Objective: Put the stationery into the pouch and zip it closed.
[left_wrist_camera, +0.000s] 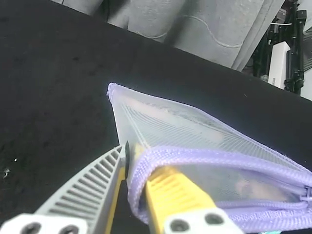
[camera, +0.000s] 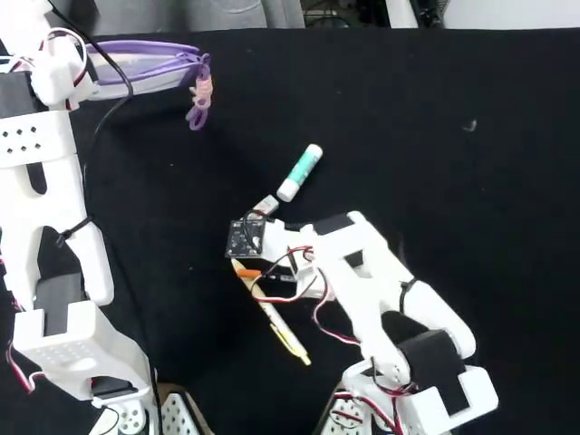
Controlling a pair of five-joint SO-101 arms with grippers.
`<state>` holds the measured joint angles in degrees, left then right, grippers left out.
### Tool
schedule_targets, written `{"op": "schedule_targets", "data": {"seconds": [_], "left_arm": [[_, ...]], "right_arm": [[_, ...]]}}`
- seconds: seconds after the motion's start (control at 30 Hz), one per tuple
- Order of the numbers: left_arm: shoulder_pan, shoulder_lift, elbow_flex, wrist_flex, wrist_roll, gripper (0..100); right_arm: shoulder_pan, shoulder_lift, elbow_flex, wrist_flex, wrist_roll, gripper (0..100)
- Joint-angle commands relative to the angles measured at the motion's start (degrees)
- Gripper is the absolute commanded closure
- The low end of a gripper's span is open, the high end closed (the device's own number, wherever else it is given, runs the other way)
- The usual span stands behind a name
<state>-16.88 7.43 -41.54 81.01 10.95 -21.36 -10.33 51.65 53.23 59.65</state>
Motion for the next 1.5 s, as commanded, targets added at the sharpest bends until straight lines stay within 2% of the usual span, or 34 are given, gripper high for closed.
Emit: {"op": "schedule_targets", "data": {"seconds": [0.0, 0.37, 0.53, 0.8, 1.0, 1.27, 1.47], "left_arm": [[1.5, -0.8, -1.8, 0.2, 0.8, 97], [5.8, -1.3, -5.5, 5.3, 0.5, 97], [8.4, -1.1, -8.5, 9.1, 0.4, 97], [10.5, -0.8, -8.0, 9.8, 0.7, 97], [10.7, -0.8, -8.0, 9.9, 0.8, 97], [14.4, -0.8, -5.4, 9.5, 0.8, 97], [17.5, -0.8, 0.2, 5.8, 0.8, 97]], "right_arm": [[-0.6, -6.3, -2.5, 0.8, -1.8, 98.7], [4.9, -42.5, -2.7, -0.6, -13.2, 98.7], [4.8, -55.5, -2.5, -9.0, -25.3, 98.7], [4.8, -59.3, -2.4, -24.6, -41.2, 98.7], [2.3, -59.1, -2.1, -39.6, -56.9, 98.7], [-3.0, -59.1, 10.2, -69.0, -58.5, 98.7], [-6.2, -56.0, 11.1, -75.3, -58.5, 98.7]]}}
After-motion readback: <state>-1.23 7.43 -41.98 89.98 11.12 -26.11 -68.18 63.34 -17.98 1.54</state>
